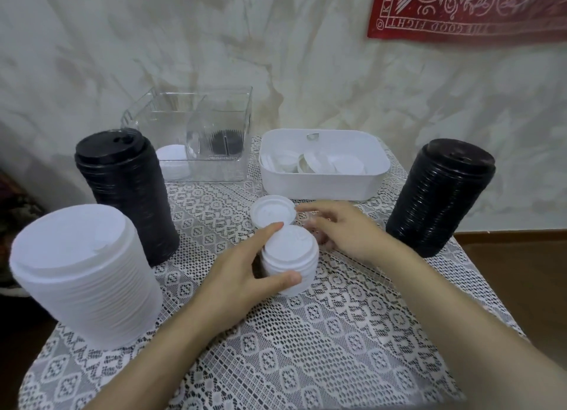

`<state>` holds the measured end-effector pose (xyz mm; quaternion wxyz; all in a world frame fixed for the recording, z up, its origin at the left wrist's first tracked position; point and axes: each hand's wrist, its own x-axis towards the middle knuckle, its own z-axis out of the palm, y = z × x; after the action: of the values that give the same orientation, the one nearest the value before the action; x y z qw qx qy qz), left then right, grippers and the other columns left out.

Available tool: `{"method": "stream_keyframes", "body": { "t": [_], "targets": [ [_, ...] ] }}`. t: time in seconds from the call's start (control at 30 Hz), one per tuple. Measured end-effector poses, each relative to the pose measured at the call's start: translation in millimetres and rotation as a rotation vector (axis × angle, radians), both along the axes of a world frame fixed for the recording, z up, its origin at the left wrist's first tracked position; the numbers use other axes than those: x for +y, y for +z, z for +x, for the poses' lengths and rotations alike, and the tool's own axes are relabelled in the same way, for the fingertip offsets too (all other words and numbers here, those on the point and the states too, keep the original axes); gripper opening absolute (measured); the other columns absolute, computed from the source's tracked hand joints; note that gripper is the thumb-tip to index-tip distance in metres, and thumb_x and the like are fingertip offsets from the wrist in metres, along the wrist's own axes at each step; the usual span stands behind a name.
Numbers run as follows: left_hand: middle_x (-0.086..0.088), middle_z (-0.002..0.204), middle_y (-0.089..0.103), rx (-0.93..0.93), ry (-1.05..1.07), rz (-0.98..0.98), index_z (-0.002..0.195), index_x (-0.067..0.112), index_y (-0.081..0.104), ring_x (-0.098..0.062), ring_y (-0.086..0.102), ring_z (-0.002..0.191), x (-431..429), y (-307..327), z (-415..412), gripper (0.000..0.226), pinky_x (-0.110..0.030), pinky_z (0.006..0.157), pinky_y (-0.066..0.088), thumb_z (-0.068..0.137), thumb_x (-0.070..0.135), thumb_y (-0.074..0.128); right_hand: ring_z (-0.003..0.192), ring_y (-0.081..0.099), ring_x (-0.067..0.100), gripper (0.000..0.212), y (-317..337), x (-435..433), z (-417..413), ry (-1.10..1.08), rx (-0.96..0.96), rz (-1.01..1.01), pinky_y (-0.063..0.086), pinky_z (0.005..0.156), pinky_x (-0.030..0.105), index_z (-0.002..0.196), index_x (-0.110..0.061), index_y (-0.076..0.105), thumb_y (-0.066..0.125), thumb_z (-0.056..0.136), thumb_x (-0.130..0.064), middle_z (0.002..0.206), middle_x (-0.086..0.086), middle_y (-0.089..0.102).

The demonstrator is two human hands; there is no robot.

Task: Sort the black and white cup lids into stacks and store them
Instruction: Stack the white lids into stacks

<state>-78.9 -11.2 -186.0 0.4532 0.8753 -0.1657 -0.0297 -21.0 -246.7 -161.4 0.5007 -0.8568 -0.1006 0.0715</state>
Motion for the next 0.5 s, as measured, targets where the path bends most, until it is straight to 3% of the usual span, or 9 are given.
{"method": "stream_keyframes", "body": {
  "t": [0.1, 0.23, 0.33, 0.43, 0.5],
  "targets": [
    [0.039, 0.133, 0.05, -0.002, 0.006, 0.007, 0.149, 0.056, 0.039, 0.011, 0.049, 0.129, 1, 1, 1, 0.096, -0.021, 0.105, 0.042, 0.063, 0.078, 0.077, 0.084, 0.067, 0.017, 0.035, -3, 10, 17, 0.014, -0.172, -0.282, 0.053, 0.076, 0.033, 0.128, -0.037, 0.07, 0.067, 0.099, -0.02, 0.095, -0.006, 0.073],
    [0.056, 0.118, 0.051, 0.018, 0.001, 0.004, 0.123, 0.082, 0.038, 0.026, 0.047, 0.119, -2, 6, -2, 0.074, -0.003, 0.092, 0.038, 0.073, 0.059, 0.086, 0.096, 0.061, 0.012, 0.017, 4, 18, 27, 0.047, -0.257, -0.463, 0.046, 0.084, 0.031, 0.109, -0.034, 0.077, 0.074, 0.092, -0.031, 0.107, -0.006, 0.067],
    [0.053, 0.126, 0.05, 0.009, -0.003, -0.011, 0.127, 0.076, 0.04, 0.021, 0.048, 0.123, -1, 7, -4, 0.073, -0.004, 0.093, 0.039, 0.073, 0.058, 0.086, 0.085, 0.058, 0.006, 0.007, 7, 17, 23, -0.008, -0.269, -0.277, 0.047, 0.082, 0.031, 0.096, -0.033, 0.074, 0.077, 0.09, -0.031, 0.109, -0.012, 0.058],
    [0.059, 0.123, 0.045, 0.015, -0.013, -0.002, 0.131, 0.07, 0.039, 0.027, 0.042, 0.122, -1, 7, -5, 0.074, 0.003, 0.09, 0.035, 0.075, 0.057, 0.085, 0.069, 0.059, 0.008, 0.004, 11, 8, 9, -0.065, -0.167, 0.009, 0.046, 0.063, 0.028, 0.093, -0.027, 0.072, 0.071, 0.097, -0.027, 0.089, -0.01, 0.07],
    [0.054, 0.125, 0.047, 0.013, -0.005, -0.01, 0.136, 0.068, 0.039, 0.027, 0.042, 0.121, 0, 5, -5, 0.078, 0.001, 0.092, 0.035, 0.073, 0.059, 0.085, 0.068, 0.063, 0.015, 0.007, 17, 4, -2, -0.14, -0.102, 0.13, 0.048, 0.055, 0.028, 0.098, -0.02, 0.07, 0.065, 0.101, -0.024, 0.089, -0.004, 0.076]
  ]
}}
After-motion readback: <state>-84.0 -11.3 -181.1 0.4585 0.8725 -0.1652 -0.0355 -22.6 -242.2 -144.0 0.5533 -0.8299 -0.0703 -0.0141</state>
